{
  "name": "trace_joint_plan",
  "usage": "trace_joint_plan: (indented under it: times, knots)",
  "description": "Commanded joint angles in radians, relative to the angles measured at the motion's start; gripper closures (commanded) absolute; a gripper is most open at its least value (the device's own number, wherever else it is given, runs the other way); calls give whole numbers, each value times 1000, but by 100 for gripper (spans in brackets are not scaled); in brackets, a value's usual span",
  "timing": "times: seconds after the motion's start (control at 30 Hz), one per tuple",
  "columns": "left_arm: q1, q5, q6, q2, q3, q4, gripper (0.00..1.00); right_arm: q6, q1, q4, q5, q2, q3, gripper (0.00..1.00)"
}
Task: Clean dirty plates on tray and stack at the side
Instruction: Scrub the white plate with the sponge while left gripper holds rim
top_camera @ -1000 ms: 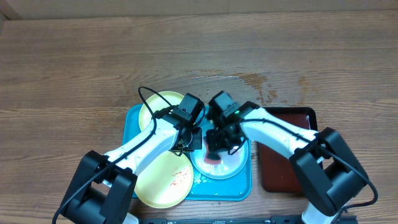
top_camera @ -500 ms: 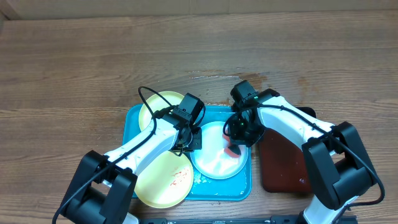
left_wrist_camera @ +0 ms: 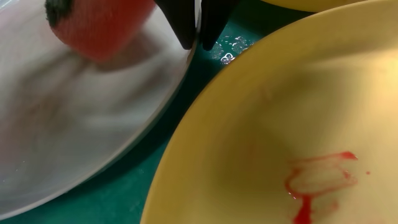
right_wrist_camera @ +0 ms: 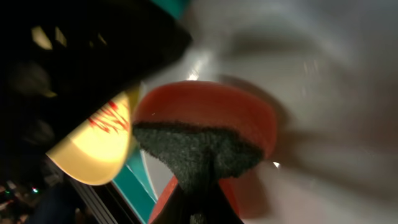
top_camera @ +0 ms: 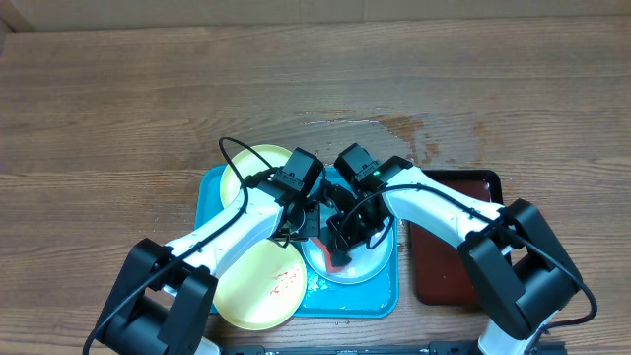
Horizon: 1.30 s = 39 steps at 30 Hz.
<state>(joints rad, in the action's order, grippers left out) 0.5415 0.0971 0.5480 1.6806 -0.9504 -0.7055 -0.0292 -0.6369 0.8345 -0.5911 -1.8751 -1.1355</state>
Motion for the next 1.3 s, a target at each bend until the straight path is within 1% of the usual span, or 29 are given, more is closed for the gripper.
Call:
trace_joint_plan:
  times: [0.0, 0.07, 0.17, 0.2, 0.3, 0.43, 0.53, 0.63, 0.7, 0.8, 0.93, 1.07, 1.2, 1.27]
  knots:
    - [1, -1, 5, 8, 5, 3, 96, 102, 23, -67, -90, -1, 1, 96]
    - [1, -1, 5, 8, 5, 3, 96, 196, 45, -111, -62, -1, 1, 96]
    - [1, -1, 5, 8, 5, 2, 96, 327, 81, -154, 34, -1, 1, 96]
    - [1, -1, 5, 8, 5, 2, 96, 386, 101, -166, 99, -1, 1, 96]
    - [1, -1, 5, 8, 5, 2, 96, 450, 127, -155, 187, -1, 1, 96]
    - [1, -1, 5, 8, 5, 3, 96, 449, 151, -94, 261, -1, 3, 96]
    - [1, -1, 5, 8, 5, 3, 96, 448, 156, 16, 374, -1, 3, 96]
    - [1, -1, 5, 8, 5, 3, 96, 445, 152, 101, 429, -1, 3, 96]
    - [1, -1, 5, 8, 5, 3, 96, 442, 152, 154, 450, -1, 3, 96]
    - [1, -1, 5, 8, 5, 4, 96, 389, 148, 197, 451, -1, 3, 96]
    - [1, -2, 5, 8, 5, 4, 96, 209, 112, 206, 338, -1, 3, 96]
    - [1, -3, 5, 8, 5, 4, 96, 101, 48, 195, 211, -1, 3, 96]
    - [1, -3, 5, 8, 5, 4, 96, 82, -35, 139, 148, -1, 3, 96]
    - [1, -3, 5, 8, 5, 3, 96, 109, -55, 112, 150, -1, 3, 96]
